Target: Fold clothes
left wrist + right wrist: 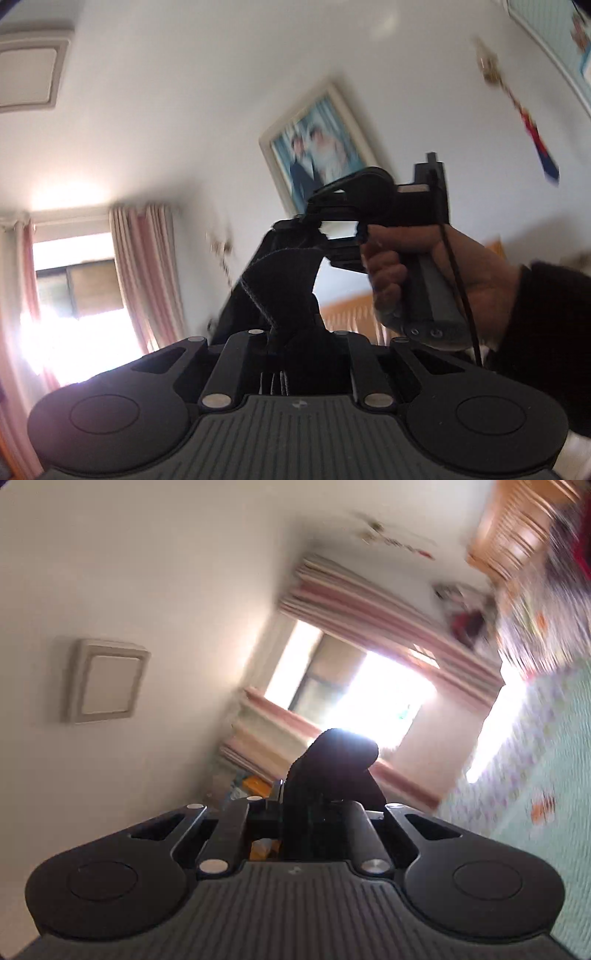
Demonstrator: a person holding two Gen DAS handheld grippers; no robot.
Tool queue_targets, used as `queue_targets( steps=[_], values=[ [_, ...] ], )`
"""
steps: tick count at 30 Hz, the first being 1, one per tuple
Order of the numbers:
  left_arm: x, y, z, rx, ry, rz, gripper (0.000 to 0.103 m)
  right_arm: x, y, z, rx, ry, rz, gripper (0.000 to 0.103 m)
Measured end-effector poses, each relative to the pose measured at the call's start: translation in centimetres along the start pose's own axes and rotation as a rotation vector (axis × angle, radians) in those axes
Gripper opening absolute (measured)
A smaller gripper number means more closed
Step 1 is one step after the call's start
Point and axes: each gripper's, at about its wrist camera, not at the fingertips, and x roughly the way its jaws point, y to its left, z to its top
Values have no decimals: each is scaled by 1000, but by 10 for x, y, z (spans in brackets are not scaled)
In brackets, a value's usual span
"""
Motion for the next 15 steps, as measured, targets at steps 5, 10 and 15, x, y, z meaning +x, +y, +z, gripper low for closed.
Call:
queue_targets(
  steps=[5,10,15],
  values=[
    [19,-4,59,-50,-112,26,15,-14,93,93,-225,-57,-10,12],
    [13,26,35,-201,-98,108,15,43,79,88,-262,50,-59,12],
    [-13,59,-68,-301,58,230,16,119,11,-8,-206,284,-100,12]
  ],
)
